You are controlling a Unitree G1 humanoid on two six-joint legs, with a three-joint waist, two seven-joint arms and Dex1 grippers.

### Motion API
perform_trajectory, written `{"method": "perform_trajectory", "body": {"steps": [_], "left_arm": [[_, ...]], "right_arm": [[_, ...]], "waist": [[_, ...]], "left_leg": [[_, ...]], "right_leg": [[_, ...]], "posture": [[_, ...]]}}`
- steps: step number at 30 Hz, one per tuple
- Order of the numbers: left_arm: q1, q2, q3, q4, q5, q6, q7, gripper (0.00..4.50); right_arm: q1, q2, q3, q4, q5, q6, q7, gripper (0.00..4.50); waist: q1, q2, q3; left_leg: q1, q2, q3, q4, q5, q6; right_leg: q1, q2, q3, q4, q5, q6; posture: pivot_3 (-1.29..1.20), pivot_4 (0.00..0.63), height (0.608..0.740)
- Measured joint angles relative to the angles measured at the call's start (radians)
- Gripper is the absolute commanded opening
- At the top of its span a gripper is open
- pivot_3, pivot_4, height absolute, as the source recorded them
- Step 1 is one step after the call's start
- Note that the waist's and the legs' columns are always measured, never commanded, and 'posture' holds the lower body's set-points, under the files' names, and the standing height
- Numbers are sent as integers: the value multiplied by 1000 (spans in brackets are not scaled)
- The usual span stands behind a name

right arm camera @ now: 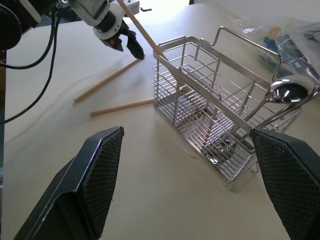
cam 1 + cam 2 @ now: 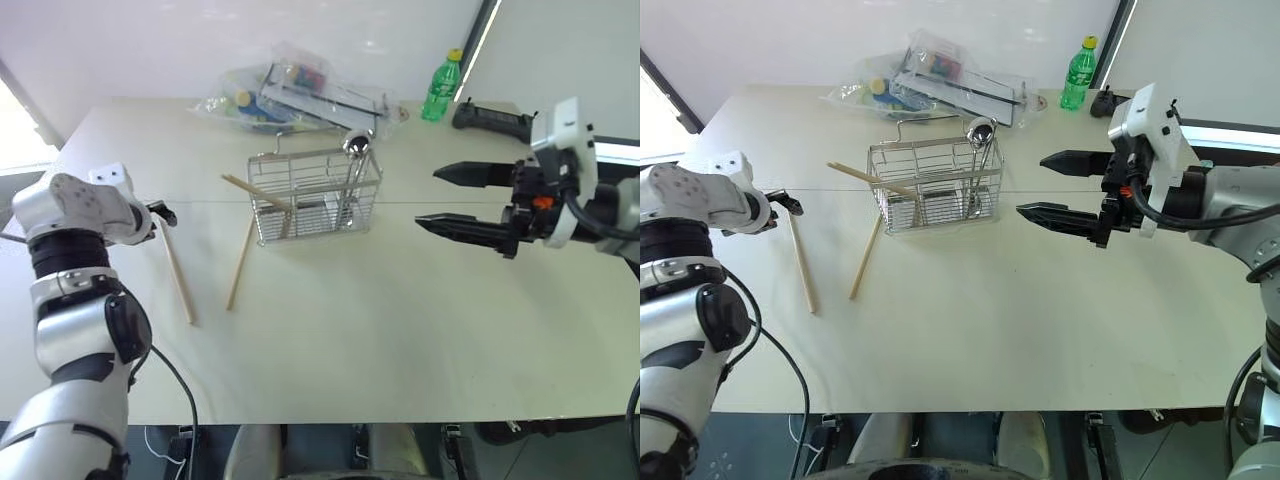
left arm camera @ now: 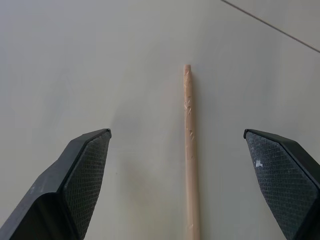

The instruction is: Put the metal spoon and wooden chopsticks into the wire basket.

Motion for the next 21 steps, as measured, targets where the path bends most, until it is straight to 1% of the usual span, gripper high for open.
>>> {"method": "perform_trajectory", "body": {"steps": [6,9,10,11,16,17,21], "left_arm": [[-78,-16,-4,180,49,-134,-25,4500],[-102,-21,-9,236,65,-176,-38,3690],[-107,-22,-9,251,66,-188,-38,3283],[-111,-25,-9,261,66,-195,-38,2731],[-126,-25,3,300,67,-213,-34,315],[-130,-26,8,306,66,-215,-33,75],[-145,-34,20,324,65,-218,-28,75]], "right_arm": [[62,-20,-48,-27,48,20,-18,4128],[93,-36,-74,-41,71,27,-17,4173],[98,-37,-79,-46,76,28,-18,4173],[105,-40,-82,-51,82,30,-21,4173],[136,-44,-101,-58,107,31,-32,4173],[139,-47,-103,-58,111,31,-33,4173],[139,-53,-105,-56,116,30,-39,4173]], "waist": [[3,1,0],[5,1,-1],[5,1,-1],[5,1,-1],[10,1,-1],[14,1,-1],[26,1,-1]], "left_leg": [[1,0,0,1,0,0],[1,0,0,1,0,0],[1,0,0,1,0,0],[1,0,0,1,0,0],[1,0,0,2,0,0],[1,0,0,2,0,0],[1,0,0,2,0,0]], "right_leg": [[2,-1,0,0,-1,4],[2,-1,0,0,-1,4],[2,-1,0,0,-1,4],[2,-1,0,0,-1,4],[2,-1,0,0,-1,5],[2,-1,0,0,-1,5],[2,-1,0,0,-1,5]], "posture": [[0,150,675],[0,150,675],[0,150,675],[0,150,675],[0,150,675],[0,150,675],[0,150,675]]}}
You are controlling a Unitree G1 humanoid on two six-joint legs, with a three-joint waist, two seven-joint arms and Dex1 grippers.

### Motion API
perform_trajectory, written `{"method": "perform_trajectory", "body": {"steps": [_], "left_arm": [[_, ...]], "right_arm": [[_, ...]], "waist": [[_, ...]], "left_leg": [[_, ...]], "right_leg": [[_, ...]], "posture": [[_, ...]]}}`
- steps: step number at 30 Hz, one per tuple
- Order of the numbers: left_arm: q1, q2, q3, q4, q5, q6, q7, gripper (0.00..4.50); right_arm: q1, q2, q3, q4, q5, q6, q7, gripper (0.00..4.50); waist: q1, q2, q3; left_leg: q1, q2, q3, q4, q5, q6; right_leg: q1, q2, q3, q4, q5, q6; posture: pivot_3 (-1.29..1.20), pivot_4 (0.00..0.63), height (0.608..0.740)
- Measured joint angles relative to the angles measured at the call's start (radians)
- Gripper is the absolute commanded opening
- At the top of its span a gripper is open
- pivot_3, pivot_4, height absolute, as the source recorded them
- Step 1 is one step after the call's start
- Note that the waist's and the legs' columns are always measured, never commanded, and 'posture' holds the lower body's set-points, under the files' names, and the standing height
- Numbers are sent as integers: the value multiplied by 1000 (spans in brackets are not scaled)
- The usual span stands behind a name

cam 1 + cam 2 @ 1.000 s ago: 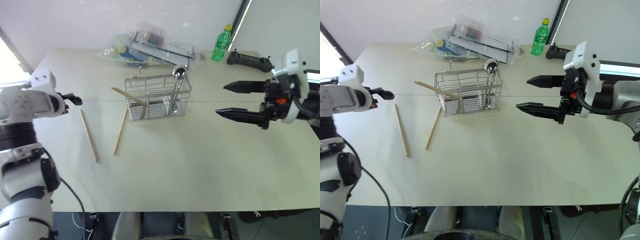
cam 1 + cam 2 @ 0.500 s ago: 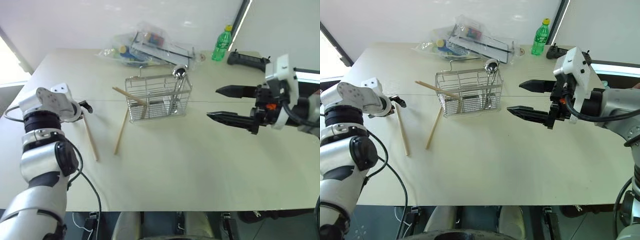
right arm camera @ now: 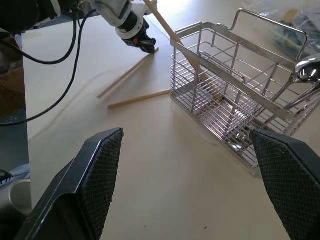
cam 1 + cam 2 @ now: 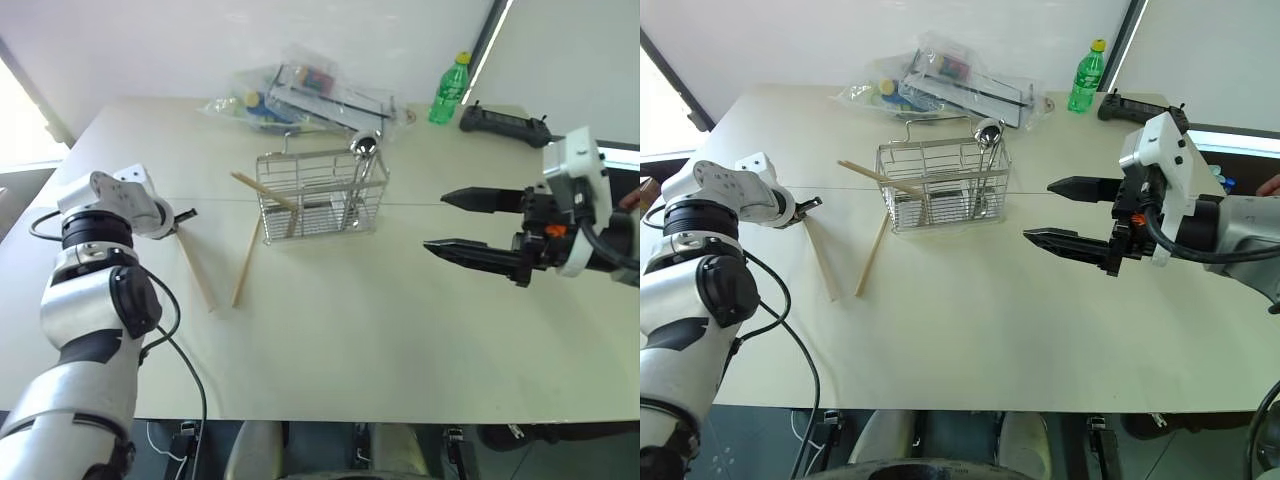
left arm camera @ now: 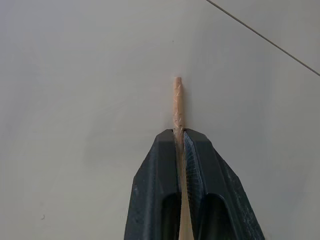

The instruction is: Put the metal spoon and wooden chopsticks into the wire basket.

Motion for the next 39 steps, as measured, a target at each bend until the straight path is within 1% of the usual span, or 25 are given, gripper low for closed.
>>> {"method": "perform_trajectory", "body": {"steps": [8,11,13,14,17,19,21,22,26,28,30,33,35,36,39], "left_arm": [[-3,6,22,10,-2,-14,-5,75],[-5,11,10,10,1,-77,-65,75],[-5,19,-43,-16,30,-178,-134,75],[-5,25,-64,-45,43,-256,-182,75],[-21,43,-90,-178,47,-472,-318,75],[-39,51,-101,-280,40,-588,-405,75],[-69,52,-98,-369,11,-653,-478,75],[-85,52,-97,-403,-4,-684,-511,75],[-142,53,-119,-454,-14,-758,-596,75],[-174,38,-130,-482,-22,-765,-619,75],[-193,2,-138,-518,-31,-764,-629,75],[-193,-63,-170,-550,-44,-762,-647,75],[-188,-88,-189,-550,-48,-760,-660,75],[-184,-104,-191,-550,-54,-757,-666,75],[-157,-141,-207,-558,-67,-755,-684,75]], "right_arm": [[-3,1,3,3,-1,-7,-16,4173],[-6,3,7,5,0,-7,-26,4173],[-6,3,9,6,1,-7,-28,4173],[-6,3,9,6,3,-7,-29,4173],[-6,3,10,6,18,-2,-39,4173],[-6,3,10,3,26,4,-55,4173],[2,-1,10,-4,39,13,-62,4173],[16,-4,7,-17,48,17,-63,4173],[60,-9,-7,-49,74,22,-79,4173],[73,-9,-12,-58,81,22,-96,4173],[77,-9,-13,-60,94,22,-118,4173],[87,-8,-23,-68,112,22,-149,4173],[95,-8,-30,-79,122,21,-166,4173],[107,-8,-43,-81,132,21,-177,4173],[124,-4,-67,-91,157,21,-216,4173]], "waist": [[-1,0,0],[-1,-1,1],[-2,-2,1],[-2,-2,1],[-1,-3,2],[0,-3,2],[0,-3,2],[0,-3,2],[-1,-3,2],[-1,-3,2],[0,-3,2],[1,-3,2],[-2,-3,2],[-3,-3,2],[-4,-2,2]], "left_leg": [[0,0,0,0,0,0],[-1,0,0,0,0,0],[-2,0,1,0,0,0],[-3,0,1,0,0,0],[-6,1,1,0,1,-2],[-7,0,1,0,4,-6],[-7,0,2,0,3,-6],[-7,0,2,0,1,-2],[-7,1,2,1,1,-1],[-6,1,2,2,1,-1],[-5,1,2,2,1,-1],[-4,1,1,2,1,-1],[-4,1,1,2,1,-1],[-4,1,2,2,1,-1],[-3,1,2,1,0,0]], "right_leg": [[0,0,0,0,0,0],[-1,0,0,0,0,0],[-2,0,0,0,1,-2],[-3,0,0,0,3,-4],[-5,0,-1,-1,3,-5],[-5,0,-1,-3,4,-4],[-4,0,-1,-3,4,-4],[-4,0,-1,-4,4,-3],[-4,0,-1,-3,4,-3],[-3,0,-1,-3,4,-3],[-1,0,-1,-3,3,-1],[0,0,-1,-3,2,1],[-1,0,-1,-3,2,0],[-1,0,-1,-3,4,-3],[-1,0,-1,-2,4,-3]], "posture": [[0,150,675],[0,150,675],[0,150,675],[0,150,675],[0,150,675],[0,150,675],[0,150,675],[0,150,675],[0,150,675],[0,150,675],[0,150,675],[0,150,675],[0,150,675],[0,150,675],[0,150,675]]}}
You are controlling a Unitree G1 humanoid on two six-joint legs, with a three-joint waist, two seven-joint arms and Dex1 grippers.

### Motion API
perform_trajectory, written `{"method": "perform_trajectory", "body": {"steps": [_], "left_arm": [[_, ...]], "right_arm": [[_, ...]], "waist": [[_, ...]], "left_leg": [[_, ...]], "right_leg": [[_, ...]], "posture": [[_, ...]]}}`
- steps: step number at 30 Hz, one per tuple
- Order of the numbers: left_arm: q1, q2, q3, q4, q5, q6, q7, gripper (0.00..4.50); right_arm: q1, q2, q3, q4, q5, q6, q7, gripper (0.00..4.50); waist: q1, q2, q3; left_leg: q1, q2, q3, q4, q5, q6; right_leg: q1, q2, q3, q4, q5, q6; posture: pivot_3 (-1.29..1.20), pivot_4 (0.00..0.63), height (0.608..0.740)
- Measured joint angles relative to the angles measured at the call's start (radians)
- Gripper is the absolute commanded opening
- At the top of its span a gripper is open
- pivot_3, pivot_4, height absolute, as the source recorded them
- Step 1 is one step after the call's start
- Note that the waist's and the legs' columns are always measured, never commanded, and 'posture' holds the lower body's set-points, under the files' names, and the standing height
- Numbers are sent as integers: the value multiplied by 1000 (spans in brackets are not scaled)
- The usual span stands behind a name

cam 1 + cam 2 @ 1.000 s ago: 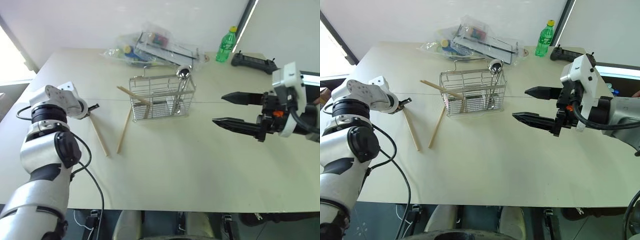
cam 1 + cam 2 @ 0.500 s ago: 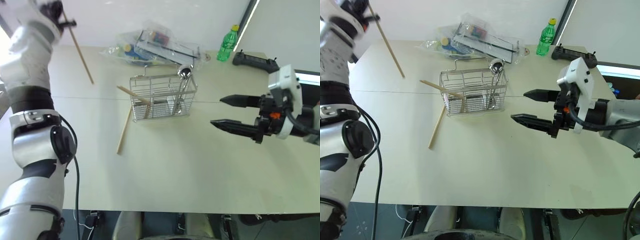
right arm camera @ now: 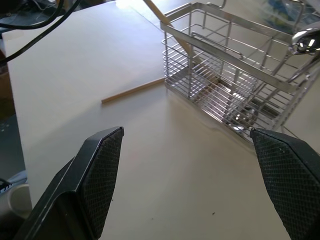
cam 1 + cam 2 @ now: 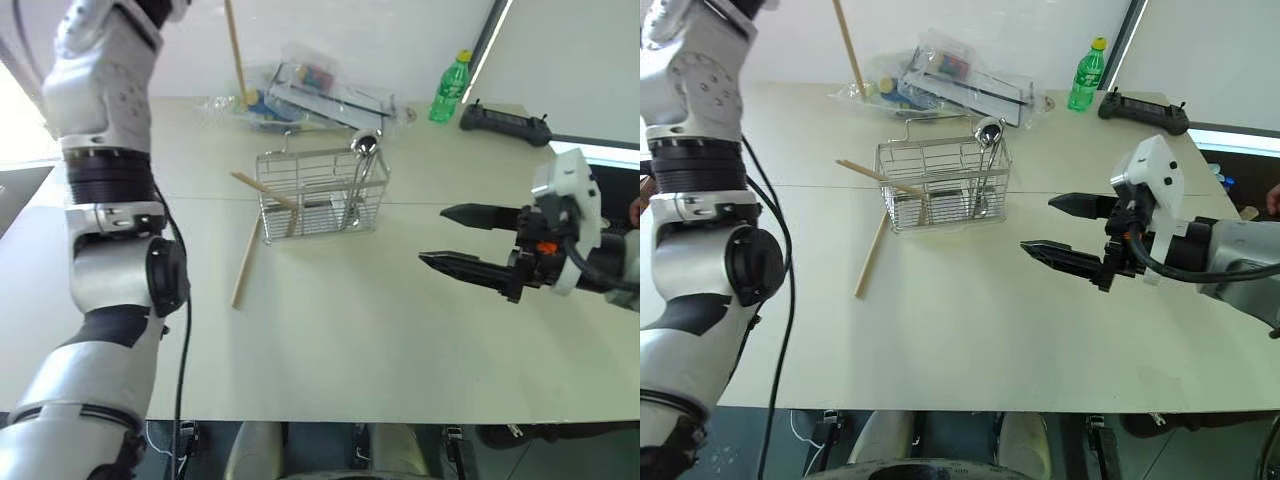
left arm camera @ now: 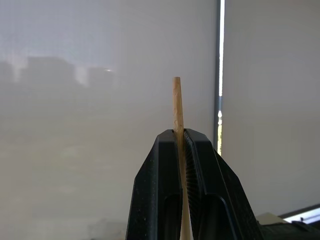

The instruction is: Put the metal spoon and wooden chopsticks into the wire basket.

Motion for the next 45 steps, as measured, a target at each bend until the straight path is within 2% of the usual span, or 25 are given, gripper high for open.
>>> {"method": "perform_trajectory", "body": {"steps": [9,26,29,36,42,45], "left_arm": [[37,-49,-21,-10,-7,37,-4,75],[175,-83,-63,-236,-44,199,7,75],[205,-93,-71,-238,-45,216,9,985],[205,-91,-71,-266,-51,246,5,4464],[185,-77,-28,-266,-95,306,41,4464],[116,-24,17,-222,-110,323,79,4464]], "right_arm": [[50,11,-26,-46,58,-17,-92,4173],[85,13,-29,-56,97,-67,-166,4173],[85,13,-29,-52,100,-73,-169,4173],[85,11,-29,-37,100,-73,-162,4173],[82,10,-29,-32,97,-73,-157,4173],[79,10,-28,-26,95,-74,-151,4173]], "waist": [[3,-1,1],[4,0,0],[4,-1,1],[4,-1,0],[3,-1,0],[1,-1,0]], "left_leg": [[-1,0,0,1,0,0],[-1,0,-1,1,0,0],[-1,0,-1,2,0,0],[-1,0,-1,1,0,0],[-1,0,-1,2,0,0],[-1,0,-1,1,0,1]], "right_leg": [[0,0,0,-1,0,0],[1,0,0,-1,0,0],[1,0,0,-1,0,0],[1,0,0,-1,0,0],[1,0,0,-1,0,0],[1,0,0,-1,0,0]], "posture": [[0,150,675],[0,150,675],[0,150,675],[0,150,675],[0,150,675],[0,150,675]]}}
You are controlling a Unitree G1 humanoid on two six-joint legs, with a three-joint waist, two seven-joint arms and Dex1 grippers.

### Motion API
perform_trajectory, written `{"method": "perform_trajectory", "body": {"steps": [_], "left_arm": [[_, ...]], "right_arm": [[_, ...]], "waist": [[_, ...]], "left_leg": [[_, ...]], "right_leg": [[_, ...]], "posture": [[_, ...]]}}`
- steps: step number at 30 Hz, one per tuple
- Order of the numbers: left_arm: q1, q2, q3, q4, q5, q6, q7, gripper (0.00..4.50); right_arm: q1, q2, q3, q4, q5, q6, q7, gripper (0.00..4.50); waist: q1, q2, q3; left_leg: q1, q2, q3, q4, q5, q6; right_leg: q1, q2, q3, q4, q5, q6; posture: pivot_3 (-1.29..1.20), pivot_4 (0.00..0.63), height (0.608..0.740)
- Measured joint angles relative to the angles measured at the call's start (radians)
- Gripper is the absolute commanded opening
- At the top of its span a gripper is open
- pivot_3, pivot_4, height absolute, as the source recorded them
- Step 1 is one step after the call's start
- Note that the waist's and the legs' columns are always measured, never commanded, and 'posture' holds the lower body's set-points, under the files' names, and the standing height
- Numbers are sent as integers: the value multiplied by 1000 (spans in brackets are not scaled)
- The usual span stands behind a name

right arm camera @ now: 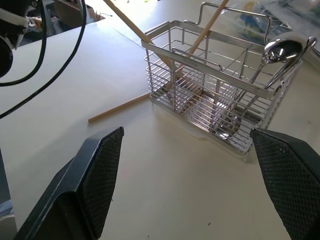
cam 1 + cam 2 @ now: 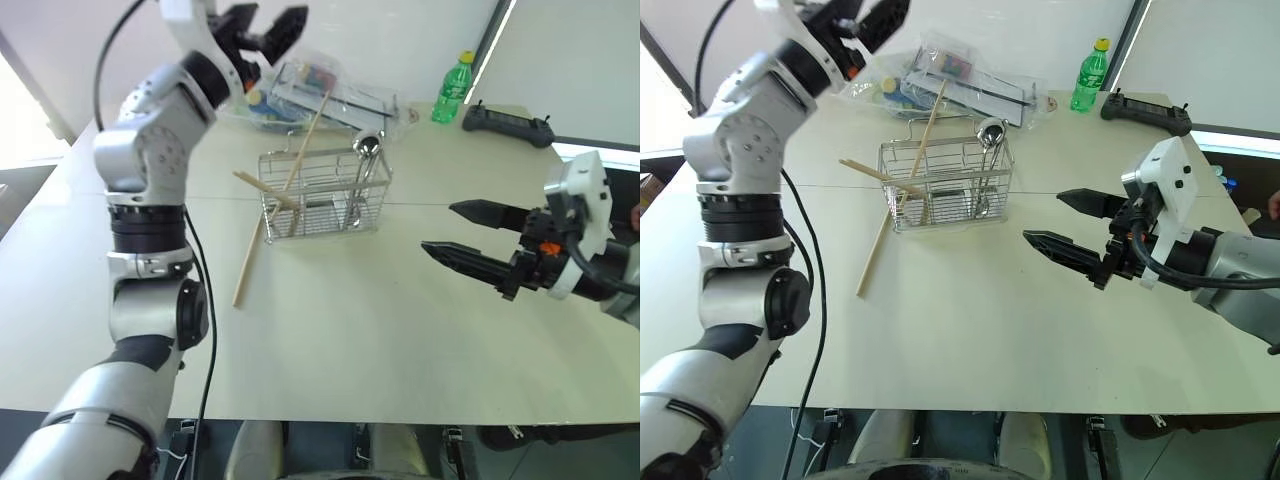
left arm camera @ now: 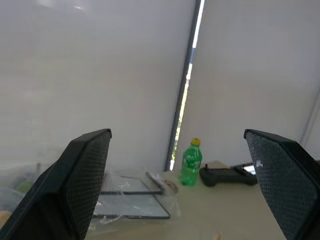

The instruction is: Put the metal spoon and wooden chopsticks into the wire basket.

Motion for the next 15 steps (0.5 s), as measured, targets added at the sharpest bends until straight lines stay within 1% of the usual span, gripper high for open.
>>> {"method": "perform_trajectory", "body": {"steps": [2,4,5,7,9,12,15], "left_arm": [[-57,60,31,45,-1,16,22,4464],[-112,139,54,106,2,58,50,4464],[-126,166,66,128,5,77,60,4464],[-149,252,68,212,32,149,87,4464],[-150,301,62,290,72,211,131,4464],[-111,329,39,401,152,317,223,4464],[-54,292,1,425,180,424,243,4464]], "right_arm": [[-1,0,1,2,0,0,3,4173],[-2,0,3,4,-1,0,9,4173],[-3,0,5,5,-1,0,10,4173],[-4,0,9,11,-5,0,16,4173],[-8,1,17,14,-12,-2,19,4173],[-24,4,41,19,-18,-11,20,4173],[-34,4,62,23,-20,-13,25,4173]], "waist": [[-1,0,0],[-1,1,0],[-1,1,0],[1,1,-1],[3,1,0],[6,1,0],[8,-3,1]], "left_leg": [[0,0,0,-1,0,0],[1,0,0,-1,0,0],[1,0,0,-1,0,0],[2,0,0,-1,0,0],[2,0,0,-1,0,0],[2,0,-1,0,0,0],[-1,0,-1,1,0,0]], "right_leg": [[-1,0,0,0,0,0],[-1,0,0,1,-1,1],[0,0,0,1,-2,3],[0,0,0,1,-2,4],[1,0,0,1,-2,4],[2,0,0,1,-2,4],[0,0,0,1,-2,4]], "posture": [[0,150,675],[0,150,675],[0,150,675],[0,150,675],[0,150,675],[0,150,675],[0,150,675]]}}
